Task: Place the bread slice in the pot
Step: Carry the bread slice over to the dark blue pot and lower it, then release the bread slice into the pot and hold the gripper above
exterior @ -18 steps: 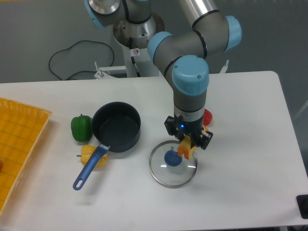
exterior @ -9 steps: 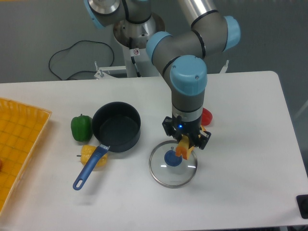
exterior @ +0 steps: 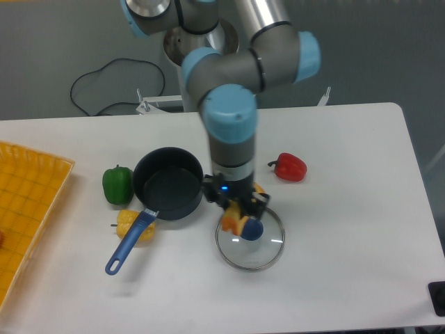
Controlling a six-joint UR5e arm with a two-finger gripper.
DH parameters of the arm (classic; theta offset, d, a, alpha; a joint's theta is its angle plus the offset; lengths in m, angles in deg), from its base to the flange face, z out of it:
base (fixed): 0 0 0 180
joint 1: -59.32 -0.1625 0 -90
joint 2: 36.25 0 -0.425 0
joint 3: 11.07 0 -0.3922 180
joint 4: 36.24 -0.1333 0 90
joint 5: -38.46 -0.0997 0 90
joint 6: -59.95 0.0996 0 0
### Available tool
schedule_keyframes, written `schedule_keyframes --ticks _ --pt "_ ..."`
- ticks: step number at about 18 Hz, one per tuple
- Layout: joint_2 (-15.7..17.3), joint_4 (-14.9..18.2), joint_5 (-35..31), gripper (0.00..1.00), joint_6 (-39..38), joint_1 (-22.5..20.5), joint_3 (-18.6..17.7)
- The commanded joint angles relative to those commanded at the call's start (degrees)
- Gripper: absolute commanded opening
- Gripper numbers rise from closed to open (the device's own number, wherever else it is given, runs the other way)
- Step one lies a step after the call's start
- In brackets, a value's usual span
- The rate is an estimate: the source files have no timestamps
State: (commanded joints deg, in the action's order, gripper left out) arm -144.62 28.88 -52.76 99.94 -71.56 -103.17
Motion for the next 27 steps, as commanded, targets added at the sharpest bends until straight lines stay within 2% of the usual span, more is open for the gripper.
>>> schedule_keyframes --ticks 2,5,7,13,22,23,25,26,27 --pt "1.5 2.2 -0.9 0.36 -0.1 1.8 -1.9" --pt "1.8 6.0 -0.8 0.36 0.3 2.7 -1.9" --pt "2.2 6.9 -0.8 0.36 0.3 3.8 -2.1" --pt "1.9 6.5 -3.9 0.39 0.0 7.7 -5.3" --pt "2.0 6.6 -4.6 0.39 0.3 9.6 -6.8" --pt "2.0 6.6 -4.6 0.41 0.4 9.6 -6.9" --pt "2.0 6.6 -4.6 0.54 0.6 9.7 -6.9" --pt "2.1 6.7 -4.7 0.58 0.6 9.7 -7.0" --pt "2.1 6.7 -4.7 0.74 0.6 9.8 -7.0"
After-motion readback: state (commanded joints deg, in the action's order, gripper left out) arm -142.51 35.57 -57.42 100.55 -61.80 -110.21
